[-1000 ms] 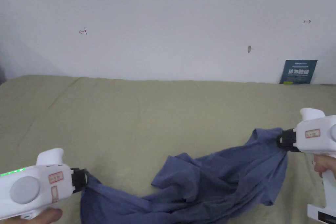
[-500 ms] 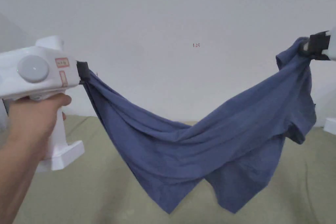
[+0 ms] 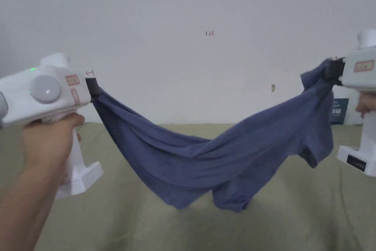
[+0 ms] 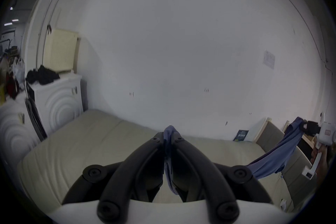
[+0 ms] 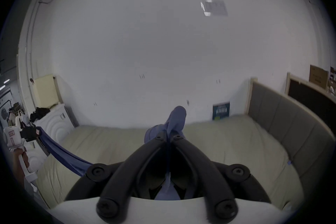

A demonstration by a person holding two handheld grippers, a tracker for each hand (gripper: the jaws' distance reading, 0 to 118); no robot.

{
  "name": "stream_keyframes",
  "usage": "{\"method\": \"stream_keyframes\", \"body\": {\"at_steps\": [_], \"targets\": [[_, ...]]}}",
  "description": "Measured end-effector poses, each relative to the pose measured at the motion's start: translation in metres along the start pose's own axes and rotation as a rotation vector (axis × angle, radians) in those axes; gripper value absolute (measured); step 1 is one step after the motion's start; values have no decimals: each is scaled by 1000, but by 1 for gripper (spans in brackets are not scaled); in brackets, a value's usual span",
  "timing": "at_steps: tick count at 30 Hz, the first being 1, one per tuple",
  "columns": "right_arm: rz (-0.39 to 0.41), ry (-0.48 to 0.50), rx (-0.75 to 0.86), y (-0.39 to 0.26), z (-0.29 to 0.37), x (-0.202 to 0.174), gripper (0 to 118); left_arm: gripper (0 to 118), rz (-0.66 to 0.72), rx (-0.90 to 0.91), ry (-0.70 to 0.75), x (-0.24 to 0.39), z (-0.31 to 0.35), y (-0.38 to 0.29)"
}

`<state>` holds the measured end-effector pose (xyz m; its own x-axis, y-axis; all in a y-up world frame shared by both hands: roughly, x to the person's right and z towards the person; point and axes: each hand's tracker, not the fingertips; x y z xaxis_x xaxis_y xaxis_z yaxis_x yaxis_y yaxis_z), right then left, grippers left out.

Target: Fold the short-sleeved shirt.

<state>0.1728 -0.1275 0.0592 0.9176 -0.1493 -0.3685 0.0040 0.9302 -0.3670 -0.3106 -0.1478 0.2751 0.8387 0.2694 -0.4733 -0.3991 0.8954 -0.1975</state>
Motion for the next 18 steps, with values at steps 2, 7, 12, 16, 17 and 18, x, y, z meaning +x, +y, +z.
{"method": "stream_keyframes", "body": {"at_steps": [2, 7, 12, 16, 17, 18], "targets": [[-8, -29, -7, -45, -17, 10, 3, 7, 28, -36, 25, -10, -20, -46], [-56, -15, -38, -117, 16, 35, 3, 7, 114, -93, -8, -38, 10, -126], [-25, -23, -187, -189, 95, 58, 3, 7, 64, -280, -39, -74, 89, -186], [-55, -64, -318, -259, 142, 79, 3, 7, -29, -362, 54, -104, 136, -245], [-66, -67, -351, -278, 147, 85, 4, 7, -34, -405, 43, -110, 141, -261], [-61, -80, -392, -292, 146, 89, 4, 7, -31, -457, 50, -114, 142, -275]]}}
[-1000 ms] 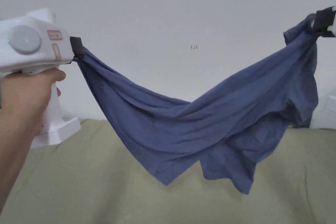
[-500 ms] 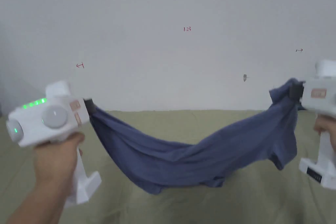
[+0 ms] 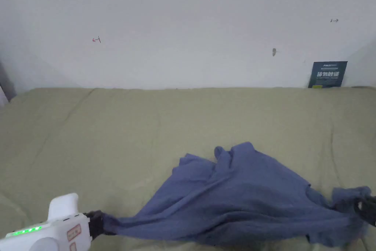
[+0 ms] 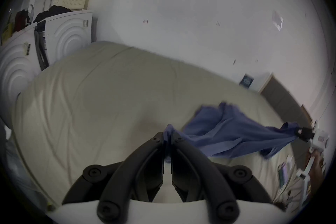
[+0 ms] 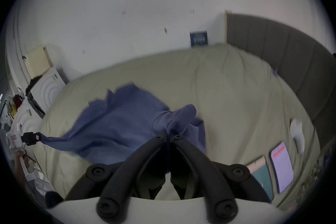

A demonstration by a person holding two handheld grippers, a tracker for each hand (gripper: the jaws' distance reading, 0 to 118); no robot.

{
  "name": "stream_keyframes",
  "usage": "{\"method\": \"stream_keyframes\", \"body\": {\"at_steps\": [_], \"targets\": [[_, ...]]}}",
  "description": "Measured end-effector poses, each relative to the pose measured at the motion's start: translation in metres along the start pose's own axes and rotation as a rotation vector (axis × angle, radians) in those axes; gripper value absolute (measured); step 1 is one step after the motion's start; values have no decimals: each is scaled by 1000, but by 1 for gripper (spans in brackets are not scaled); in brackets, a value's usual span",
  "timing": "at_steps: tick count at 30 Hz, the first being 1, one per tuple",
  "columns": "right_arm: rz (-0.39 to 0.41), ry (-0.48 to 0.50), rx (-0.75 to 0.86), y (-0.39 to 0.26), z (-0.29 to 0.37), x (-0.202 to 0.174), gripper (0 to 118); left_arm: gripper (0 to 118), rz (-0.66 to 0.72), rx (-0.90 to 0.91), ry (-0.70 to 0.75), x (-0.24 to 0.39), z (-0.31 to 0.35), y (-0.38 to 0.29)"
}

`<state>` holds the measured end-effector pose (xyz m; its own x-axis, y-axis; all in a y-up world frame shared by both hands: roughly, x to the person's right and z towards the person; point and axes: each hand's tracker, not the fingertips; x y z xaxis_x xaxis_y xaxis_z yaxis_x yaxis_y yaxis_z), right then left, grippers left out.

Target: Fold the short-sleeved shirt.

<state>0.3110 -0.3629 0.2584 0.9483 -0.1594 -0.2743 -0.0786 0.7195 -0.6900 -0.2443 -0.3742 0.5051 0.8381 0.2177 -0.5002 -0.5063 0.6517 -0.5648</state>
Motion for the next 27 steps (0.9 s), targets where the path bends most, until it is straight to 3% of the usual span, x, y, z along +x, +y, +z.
{"method": "stream_keyframes", "body": {"at_steps": [3, 4, 5, 6, 7, 9, 10, 12, 14, 16, 18, 19, 21, 22, 23, 26, 27], "targets": [[54, -71, -165, -33, -29, 9, 13, 7, 52, -101, 27, -15, -29, -24], [45, -82, -176, -41, -36, 13, 41, 10, 56, -124, 38, -18, -36, -29], [27, -80, -164, -46, -41, 17, 74, 31, 18, -102, 23, -13, -38, -29], [28, -78, -158, -48, -44, 19, 74, 42, -12, -101, 32, -13, -41, -27], [39, -90, -166, -52, -53, 29, 86, 58, -44, -87, 50, -13, -42, -25], [107, -101, -121, -48, -39, 23, 116, 118, -81, -57, 84, -10, -31, -26], [159, -96, -28, -47, -19, 13, 116, 113, -103, 57, 69, -3, -10, -28], [261, -46, 83, -55, 23, -7, 116, 116, -138, 57, 77, 3, 22, -39], [287, -12, 171, -71, 70, -33, 116, 118, -135, 77, 59, 0, 62, -64], [249, 63, 189, -91, 104, -53, 115, 118, -124, 72, 45, -1, 90, -87], [209, 113, 174, -111, 122, -66, 105, 115, -107, 40, 69, -3, 98, -105], [189, 141, 165, -124, 130, -73, 78, 98, -104, 20, 83, -6, 101, -114], [167, 169, 126, -141, 134, -79, 14, 0, -112, 5, 100, -13, 100, -127], [179, 159, 108, -148, 133, -82, 3, 0, -128, -71, 157, -19, 92, -131], [189, 163, 110, -153, 135, -88, 3, 0, -155, -54, 92, -29, 83, -126], [226, 184, 82, -157, 132, -88, 2, 0, -178, -90, 101, -37, 61, -110], [222, 187, 84, -155, 131, -90, 3, 13, -199, -84, 98, -39, 52, -102]]}}
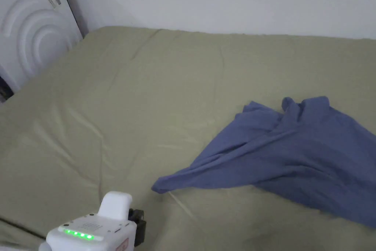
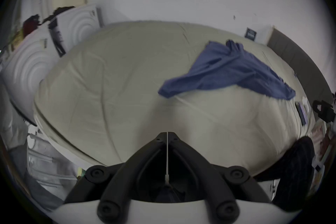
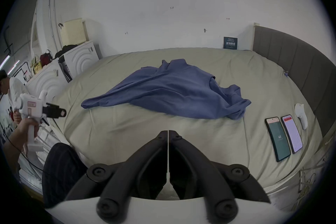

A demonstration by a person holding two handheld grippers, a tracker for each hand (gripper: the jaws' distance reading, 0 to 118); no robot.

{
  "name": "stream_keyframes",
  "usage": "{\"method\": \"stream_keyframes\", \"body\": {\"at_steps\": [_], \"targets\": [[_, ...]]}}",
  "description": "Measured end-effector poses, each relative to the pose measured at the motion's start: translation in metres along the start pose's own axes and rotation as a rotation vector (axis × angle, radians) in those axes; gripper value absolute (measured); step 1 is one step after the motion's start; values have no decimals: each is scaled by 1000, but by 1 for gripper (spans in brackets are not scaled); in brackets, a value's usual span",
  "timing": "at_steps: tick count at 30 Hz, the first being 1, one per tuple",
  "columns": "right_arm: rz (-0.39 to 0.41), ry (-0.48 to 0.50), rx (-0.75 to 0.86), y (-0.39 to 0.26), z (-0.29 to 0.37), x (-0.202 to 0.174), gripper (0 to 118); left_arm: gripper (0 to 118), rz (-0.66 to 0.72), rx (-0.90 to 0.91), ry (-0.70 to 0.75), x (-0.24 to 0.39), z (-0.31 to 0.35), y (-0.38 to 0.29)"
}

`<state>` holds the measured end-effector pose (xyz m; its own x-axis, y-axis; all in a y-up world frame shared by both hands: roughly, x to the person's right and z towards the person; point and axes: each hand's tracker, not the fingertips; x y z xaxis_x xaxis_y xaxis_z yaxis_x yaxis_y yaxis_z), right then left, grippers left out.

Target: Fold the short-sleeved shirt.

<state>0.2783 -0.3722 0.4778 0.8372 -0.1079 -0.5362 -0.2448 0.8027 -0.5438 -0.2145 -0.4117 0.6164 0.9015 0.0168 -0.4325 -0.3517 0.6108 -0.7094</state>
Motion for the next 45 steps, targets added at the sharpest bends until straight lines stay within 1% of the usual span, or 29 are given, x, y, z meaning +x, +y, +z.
{"method": "stream_keyframes", "body": {"at_steps": [1, 2, 3, 4, 5, 6, 8, 9, 10, 13, 14, 15, 16, 17, 18, 19, 21, 23, 25, 27, 29, 31, 35, 38, 41, 42, 43, 44, 45], "targets": [[-8, 10, 0, 1, 0, 1, 3, 65, -25, 10, 2, -2, -9, 11], [-11, 8, 4, 2, 0, 1, 3, 112, -39, 3, 1, -3, -19, 23], [-10, 5, 9, 3, 0, 1, 3, 118, -52, -15, 7, -5, -34, 33], [-4, 3, 16, 7, 1, -4, 3, 117, -65, -30, 18, -7, -50, 41], [-4, 4, 16, 8, 1, -4, 3, 117, -139, 149, -23, 1, -47, 43], [-5, 4, 15, 9, 0, -3, 3, 117, -98, 54, -3, 4, -56, 48], [-2, -1, 12, 12, 1, -6, 3, 117, -125, -26, -25, 11, -83, 61], [0, -5, 12, 13, 1, -6, 3, 117, -135, -48, -27, 14, -92, 62], [1, -9, 11, 14, 1, -5, 3, 117, -144, -58, -44, -3, -102, 67], [-5, -22, 6, 17, 1, -2, 3, 116, -170, -86, -21, 5, -124, 72], [-5, -29, 4, 17, 1, -2, 3, 114, -177, -90, -28, 10, -122, 73], [-2, -35, 3, 18, 0, -2, 3, 107, -185, -97, -32, 13, -126, 73], [0, -41, 1, 21, 0, -1, 3, 77, -188, -99, -55, 18, -118, 72], [-1, -46, 2, 22, -1, -1, 3, 31, -184, -111, -63, 22, -118, 74], [-3, -48, 2, 24, -1, -1, 3, 6, -183, -109, -64, 22, -121, 73], [-6, -50, 3, 26, -2, -1, 3, 6, -179, -86, -61, 25, -119, 73], [-8, -48, 1, 31, -5, -1, 3, 6, -157, -124, -71, 25, -122, 73], [2, -44, 2, 38, -9, -2, 3, 6, -91, -93, -114, 23, -113, 76], [24, -34, -1, 49, -18, 0, 3, 6, -73, -83, -110, 24, -104, 78], [70, -30, -13, 66, -37, 6, 3, 6, -66, -73, -121, 23, -96, 82], [122, -51, -64, 93, -71, 20, 3, 6, -64, -63, -128, 25, -91, 85], [139, -65, -101, 123, -113, 39, 3, 6, -63, -50, -135, 32, -86, 86], [172, -90, -204, 186, -226, 86, 3, 6, -44, -33, -157, 40, -87, 86], [170, -130, -284, 221, -299, 112, 3, 6, -32, -30, -152, 43, -87, 85], [164, -140, -292, 245, -346, 129, 3, 6, -7, -31, -159, 45, -86, 85], [147, -134, -304, 251, -358, 132, 4, 6, -6, -32, -158, 48, -84, 86], [110, -91, -313, 256, -368, 135, 6, 6, -4, -34, -157, 49, -83, 86], [93, -68, -310, 260, -377, 136, 13, 6, -2, -35, -157, 49, -83, 86], [96, -64, -308, 263, -388, 135, 27, 6, 3, -34, -159, 49, -83, 87]]}}
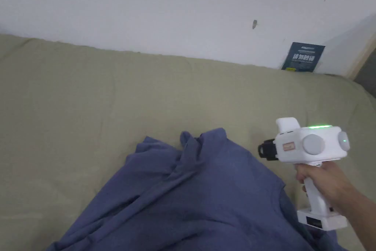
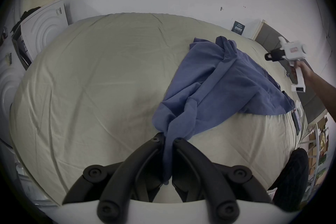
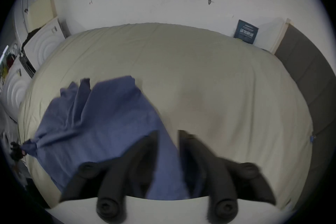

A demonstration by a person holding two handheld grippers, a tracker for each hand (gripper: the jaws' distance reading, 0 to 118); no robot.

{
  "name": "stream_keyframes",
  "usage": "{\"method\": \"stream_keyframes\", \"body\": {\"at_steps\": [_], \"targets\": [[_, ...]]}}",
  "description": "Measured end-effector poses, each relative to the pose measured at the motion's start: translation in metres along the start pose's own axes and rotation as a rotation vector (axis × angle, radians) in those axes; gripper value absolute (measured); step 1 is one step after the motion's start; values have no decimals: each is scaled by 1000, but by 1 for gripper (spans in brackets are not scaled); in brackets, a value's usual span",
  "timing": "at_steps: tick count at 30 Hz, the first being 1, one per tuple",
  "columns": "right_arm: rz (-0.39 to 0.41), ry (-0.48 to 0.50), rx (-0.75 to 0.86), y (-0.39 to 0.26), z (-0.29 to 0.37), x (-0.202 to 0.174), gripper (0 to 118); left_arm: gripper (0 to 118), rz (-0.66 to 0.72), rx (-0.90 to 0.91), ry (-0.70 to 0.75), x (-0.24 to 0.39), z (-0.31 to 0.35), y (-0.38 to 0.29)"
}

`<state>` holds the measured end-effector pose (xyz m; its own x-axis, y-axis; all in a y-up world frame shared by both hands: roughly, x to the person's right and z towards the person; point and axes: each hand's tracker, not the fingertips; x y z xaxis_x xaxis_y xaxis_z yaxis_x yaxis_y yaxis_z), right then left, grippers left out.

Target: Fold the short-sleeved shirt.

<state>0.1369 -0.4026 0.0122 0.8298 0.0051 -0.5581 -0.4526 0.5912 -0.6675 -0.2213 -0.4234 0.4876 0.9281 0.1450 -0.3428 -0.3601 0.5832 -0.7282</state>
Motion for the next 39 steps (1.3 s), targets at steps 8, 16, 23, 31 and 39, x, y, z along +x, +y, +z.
{"method": "stream_keyframes", "body": {"at_steps": [8, 16, 23, 31, 39], "targets": [[127, -11, -76, 18, -68, -16, 118, 6, 8, -12, 10, 4, 9, 10], [156, 10, -70, -2, -64, -32, 2, 6, -1, 1, 28, 3, 8, 13], [147, 56, 13, -1, 11, -44, 2, 6, 37, 57, 17, 5, 9, 28], [80, 84, 303, 24, 186, -28, 2, 6, 84, 229, 4, 1, 43, 83], [43, 71, 600, 75, 362, -12, 2, 6, 118, 506, -38, 18, 130, 197]]}}
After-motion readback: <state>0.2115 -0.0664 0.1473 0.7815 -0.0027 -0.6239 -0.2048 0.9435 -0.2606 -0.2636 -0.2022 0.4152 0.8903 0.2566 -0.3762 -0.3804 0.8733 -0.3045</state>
